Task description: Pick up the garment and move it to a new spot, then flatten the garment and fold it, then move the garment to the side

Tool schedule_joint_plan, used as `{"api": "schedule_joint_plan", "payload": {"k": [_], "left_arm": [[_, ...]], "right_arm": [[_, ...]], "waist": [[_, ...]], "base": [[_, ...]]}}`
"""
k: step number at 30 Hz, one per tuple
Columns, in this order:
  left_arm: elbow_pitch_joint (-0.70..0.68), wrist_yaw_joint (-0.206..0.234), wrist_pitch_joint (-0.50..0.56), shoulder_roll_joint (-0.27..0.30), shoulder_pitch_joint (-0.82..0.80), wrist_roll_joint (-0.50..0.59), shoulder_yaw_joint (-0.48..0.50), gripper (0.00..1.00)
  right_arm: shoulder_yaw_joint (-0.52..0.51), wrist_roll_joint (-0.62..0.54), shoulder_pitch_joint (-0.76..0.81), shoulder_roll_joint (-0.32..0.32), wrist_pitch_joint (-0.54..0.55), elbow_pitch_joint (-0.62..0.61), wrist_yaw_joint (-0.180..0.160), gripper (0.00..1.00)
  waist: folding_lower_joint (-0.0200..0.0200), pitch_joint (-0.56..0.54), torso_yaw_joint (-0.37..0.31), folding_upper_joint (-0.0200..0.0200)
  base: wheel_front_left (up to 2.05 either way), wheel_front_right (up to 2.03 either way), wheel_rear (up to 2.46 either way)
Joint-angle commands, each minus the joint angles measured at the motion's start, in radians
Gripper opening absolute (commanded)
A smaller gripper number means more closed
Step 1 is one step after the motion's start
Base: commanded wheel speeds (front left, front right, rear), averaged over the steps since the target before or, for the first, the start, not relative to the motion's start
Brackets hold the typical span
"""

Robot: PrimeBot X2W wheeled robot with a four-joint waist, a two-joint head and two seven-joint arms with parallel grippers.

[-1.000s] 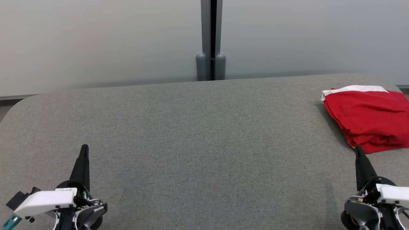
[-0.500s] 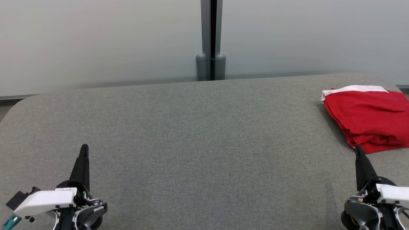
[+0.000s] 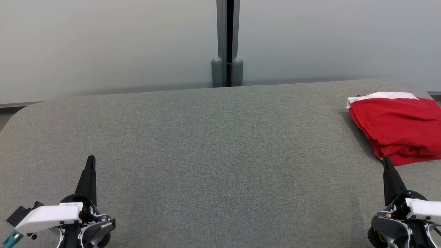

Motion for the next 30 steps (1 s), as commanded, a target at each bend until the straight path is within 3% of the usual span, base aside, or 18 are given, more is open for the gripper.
{"api": "schedule_joint_plan", "payload": {"k": [1, 30], "left_arm": [[0.001, -0.003, 0.003, 0.003, -0.01, 0.005, 0.004, 0.0], [0.001, -0.003, 0.005, 0.001, -0.011, 0.007, 0.006, 0.0]], "right_arm": [[-0.001, 0.004, -0.011, -0.003, 0.004, -0.002, 0.0, 0.0], [-0.001, 0.004, -0.011, -0.003, 0.004, -0.002, 0.0, 0.0]], "waist": [[-0.0001, 0.0, 0.0, 0.0], [-0.0001, 0.0, 0.0, 0.0]], "base": [[0.0, 0.0, 0.0], [0.0, 0.0, 0.0]]}}
